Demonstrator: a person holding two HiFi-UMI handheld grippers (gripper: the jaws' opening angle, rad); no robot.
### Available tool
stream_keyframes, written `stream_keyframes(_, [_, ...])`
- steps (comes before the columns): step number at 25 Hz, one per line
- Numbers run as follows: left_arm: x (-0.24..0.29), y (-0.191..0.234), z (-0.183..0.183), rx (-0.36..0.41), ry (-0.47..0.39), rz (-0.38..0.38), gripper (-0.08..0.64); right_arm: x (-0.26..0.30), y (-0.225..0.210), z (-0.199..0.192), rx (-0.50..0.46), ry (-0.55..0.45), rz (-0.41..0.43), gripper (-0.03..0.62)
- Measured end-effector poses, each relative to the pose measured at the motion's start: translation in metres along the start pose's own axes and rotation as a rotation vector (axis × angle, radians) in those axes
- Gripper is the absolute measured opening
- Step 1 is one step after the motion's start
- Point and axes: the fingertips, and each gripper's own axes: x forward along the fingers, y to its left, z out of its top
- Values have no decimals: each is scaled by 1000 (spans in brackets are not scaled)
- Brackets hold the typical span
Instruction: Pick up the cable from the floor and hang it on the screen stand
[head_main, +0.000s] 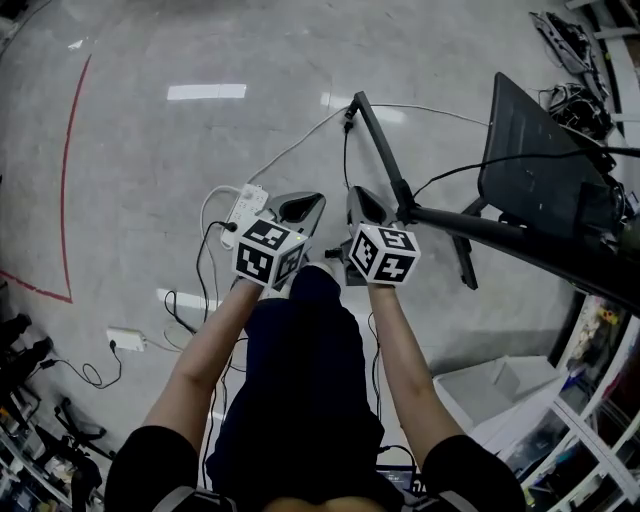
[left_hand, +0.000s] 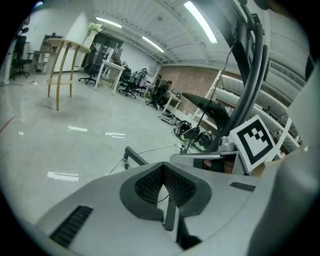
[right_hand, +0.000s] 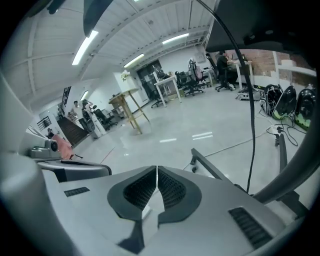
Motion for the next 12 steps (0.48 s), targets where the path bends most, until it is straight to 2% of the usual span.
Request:
stream_keyframes(7, [38, 42, -42, 1, 26, 0, 0, 50, -32, -34, -19, 42, 7, 25])
stream_keyframes(12, [69, 69, -57, 9, 23, 2, 0, 89, -58, -52, -37, 60, -5, 26])
